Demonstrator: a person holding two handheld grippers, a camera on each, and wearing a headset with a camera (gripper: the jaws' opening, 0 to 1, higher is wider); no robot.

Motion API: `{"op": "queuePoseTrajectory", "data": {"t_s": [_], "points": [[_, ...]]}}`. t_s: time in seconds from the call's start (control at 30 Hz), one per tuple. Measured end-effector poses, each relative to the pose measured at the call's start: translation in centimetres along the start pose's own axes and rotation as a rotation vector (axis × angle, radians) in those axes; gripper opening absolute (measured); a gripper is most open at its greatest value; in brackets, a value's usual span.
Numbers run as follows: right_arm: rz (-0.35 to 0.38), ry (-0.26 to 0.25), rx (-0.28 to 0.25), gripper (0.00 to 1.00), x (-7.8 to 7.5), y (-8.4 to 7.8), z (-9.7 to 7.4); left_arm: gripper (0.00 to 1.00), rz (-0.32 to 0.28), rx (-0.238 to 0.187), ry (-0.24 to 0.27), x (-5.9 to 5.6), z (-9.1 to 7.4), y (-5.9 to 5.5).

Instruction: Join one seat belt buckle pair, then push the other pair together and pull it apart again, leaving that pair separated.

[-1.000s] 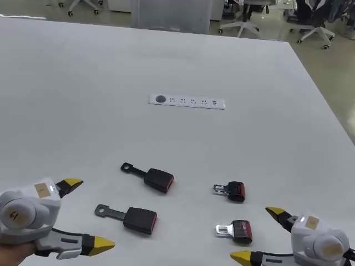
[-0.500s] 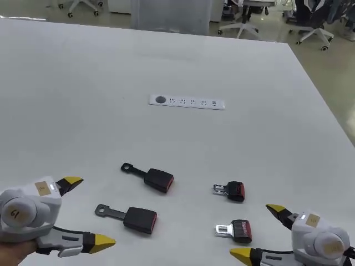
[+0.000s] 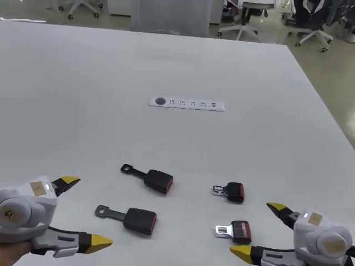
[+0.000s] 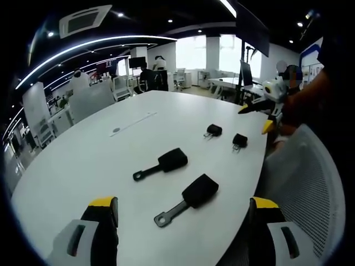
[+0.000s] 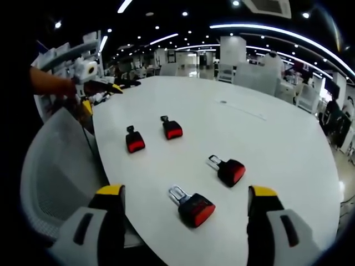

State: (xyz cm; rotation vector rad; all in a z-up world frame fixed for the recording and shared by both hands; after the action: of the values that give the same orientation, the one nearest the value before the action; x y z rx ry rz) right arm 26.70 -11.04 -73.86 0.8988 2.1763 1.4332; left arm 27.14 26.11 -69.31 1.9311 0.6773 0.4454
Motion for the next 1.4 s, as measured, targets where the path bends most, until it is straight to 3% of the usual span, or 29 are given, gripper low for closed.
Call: {"op": "queuePoseTrajectory", "data": {"t_s": [0.5,1.4], "points": [[-0.008,0.01,0.006,0.93,-0.1,0.1,-0.1,1.0,0.007,0.013,0.008,0.5,-1.1,-0.1],[0.003,0.025,0.02,0.93,-0.1,-0.5,0.2,0.99,0.043,0.053,-0.073,-0.5,1.8,-0.8]]}}
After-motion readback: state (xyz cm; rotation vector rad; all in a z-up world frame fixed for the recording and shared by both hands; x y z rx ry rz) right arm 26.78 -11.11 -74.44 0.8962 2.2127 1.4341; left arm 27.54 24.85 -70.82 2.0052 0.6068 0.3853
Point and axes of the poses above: the centre of the closed fingertips' face, and the gripper's own axes: z roughly forward along the fingers, x roughly to its left, y roughly out of its top, the point moved 5 cm from there along -z, roughly backward along the fingers, and after that the axes turned 12 degrees about -x, right-handed, at the moved point
